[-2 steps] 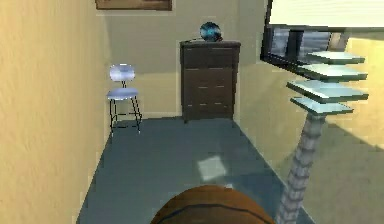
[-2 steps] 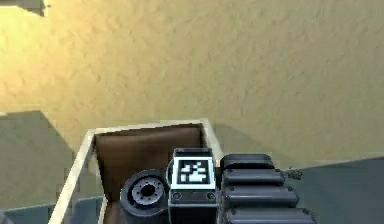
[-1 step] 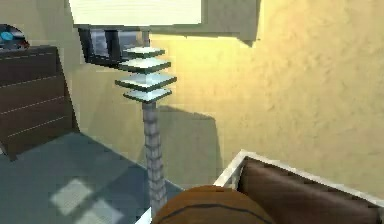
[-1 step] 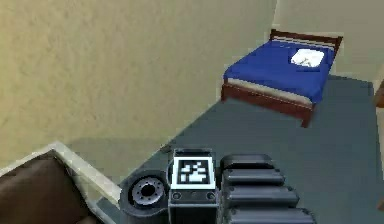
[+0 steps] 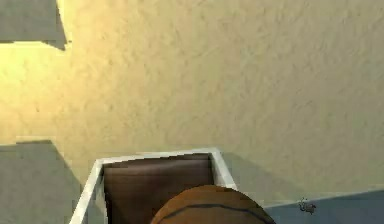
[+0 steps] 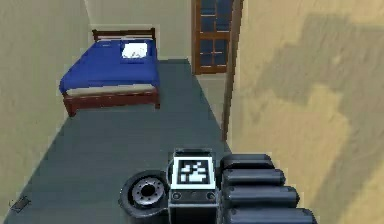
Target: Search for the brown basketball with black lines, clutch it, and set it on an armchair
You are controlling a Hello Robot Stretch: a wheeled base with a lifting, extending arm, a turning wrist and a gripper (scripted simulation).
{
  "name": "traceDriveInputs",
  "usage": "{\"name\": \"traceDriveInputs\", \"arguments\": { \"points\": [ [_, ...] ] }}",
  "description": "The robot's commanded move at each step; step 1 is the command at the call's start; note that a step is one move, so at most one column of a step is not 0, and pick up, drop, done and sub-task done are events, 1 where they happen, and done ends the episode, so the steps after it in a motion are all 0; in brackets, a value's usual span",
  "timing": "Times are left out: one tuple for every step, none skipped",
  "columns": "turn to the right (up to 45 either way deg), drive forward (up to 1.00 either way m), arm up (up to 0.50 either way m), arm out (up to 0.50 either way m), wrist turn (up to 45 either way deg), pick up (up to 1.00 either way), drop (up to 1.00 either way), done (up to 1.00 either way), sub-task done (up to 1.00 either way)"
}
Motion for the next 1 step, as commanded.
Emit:
{"name": "traceDriveInputs", "arguments": {
  "points": [
    [45.0, 0.00, 0.00, 0.00, 0.0, 0.00, 0.00, 0.00, 0.00]
  ]
}}
